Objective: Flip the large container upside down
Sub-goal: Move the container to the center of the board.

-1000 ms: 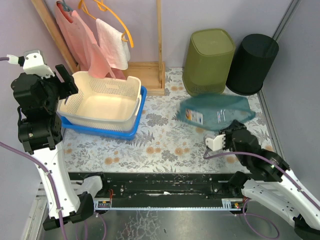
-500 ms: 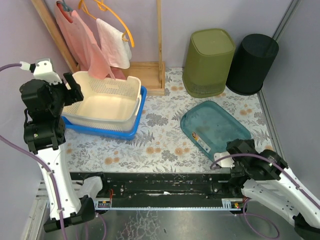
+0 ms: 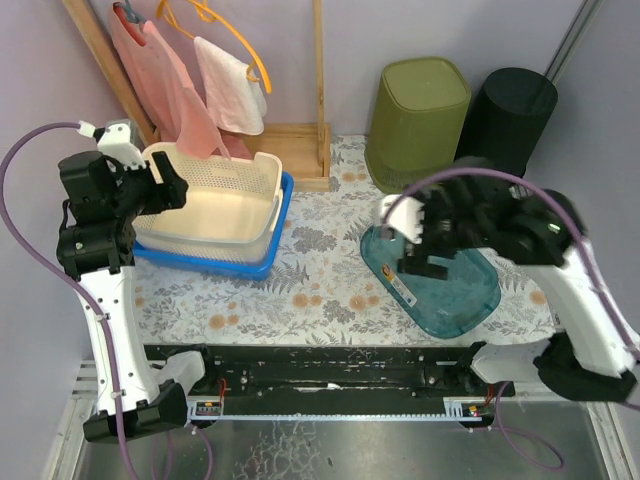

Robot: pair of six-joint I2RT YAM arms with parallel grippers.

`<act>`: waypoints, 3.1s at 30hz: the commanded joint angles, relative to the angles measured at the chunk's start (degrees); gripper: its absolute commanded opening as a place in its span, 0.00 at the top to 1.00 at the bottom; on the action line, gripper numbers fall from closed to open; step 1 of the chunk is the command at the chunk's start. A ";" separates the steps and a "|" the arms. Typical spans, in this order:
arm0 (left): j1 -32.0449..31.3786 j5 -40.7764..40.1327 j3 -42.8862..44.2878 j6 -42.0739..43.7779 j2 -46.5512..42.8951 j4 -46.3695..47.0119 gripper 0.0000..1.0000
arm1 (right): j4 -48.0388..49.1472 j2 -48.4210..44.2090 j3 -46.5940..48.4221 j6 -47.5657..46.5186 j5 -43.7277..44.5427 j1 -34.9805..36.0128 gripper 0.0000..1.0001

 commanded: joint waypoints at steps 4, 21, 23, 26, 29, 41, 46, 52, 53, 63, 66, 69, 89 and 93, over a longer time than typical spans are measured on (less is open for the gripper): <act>0.35 -2.22 0.71 2.05 -2.82 -2.19 0.27 | -0.05 23.46 -9.24 -14.59 -24.30 1.26 0.01; 0.42 -7.33 -9.43 4.20 -7.07 -0.65 0.27 | 36.92 24.92 -39.96 -27.86 -12.37 -18.91 0.01; 0.41 -7.44 -10.21 4.28 -6.94 0.00 0.27 | 37.12 24.50 -41.42 -30.06 -13.19 -25.32 0.01; 0.41 -7.29 -10.51 4.00 -6.24 0.54 0.27 | 38.21 22.40 -43.95 -33.29 -13.34 -33.42 0.01; 0.36 -7.01 -10.62 3.68 -5.89 1.40 0.27 | 38.99 21.90 -45.69 -36.54 -13.37 -40.80 0.01; 0.42 -5.54 -11.74 4.77 -6.61 2.40 0.23 | 39.15 21.12 -46.66 -43.70 -16.54 -59.02 0.01; 0.35 -5.58 -8.69 7.62 -4.61 -0.38 0.25 | 35.54 15.42 -46.68 -42.12 -22.12 -59.68 0.01; 0.41 -6.50 1.43 10.18 0.88 -7.67 0.23 | 40.67 5.22 -37.28 -13.15 -30.68 -45.56 0.01; 0.37 -3.41 3.27 10.85 1.68 -10.17 0.22 | 40.93 5.01 -34.36 -7.60 -33.71 -43.36 0.01; 1.79 13.23 19.96 14.38 15.56 -32.60 0.23 | 66.62 16.93 -17.52 54.92 -70.84 -34.66 0.01; 2.86 13.63 22.79 12.76 17.54 -32.59 0.23 | 121.42 15.16 -37.11 99.42 -70.41 -32.07 0.01; 6.74 16.60 24.38 10.43 21.32 -32.47 0.24 | 130.58 18.22 -40.48 110.68 -67.36 -27.26 0.01; 25.79 30.13 32.02 11.06 40.46 -32.60 0.25 | 100.12 31.49 -31.60 84.94 -35.00 -12.73 0.01; 28.90 30.30 33.07 12.20 42.64 -32.60 0.22 | 101.09 34.18 -29.31 85.88 -32.62 -10.13 0.00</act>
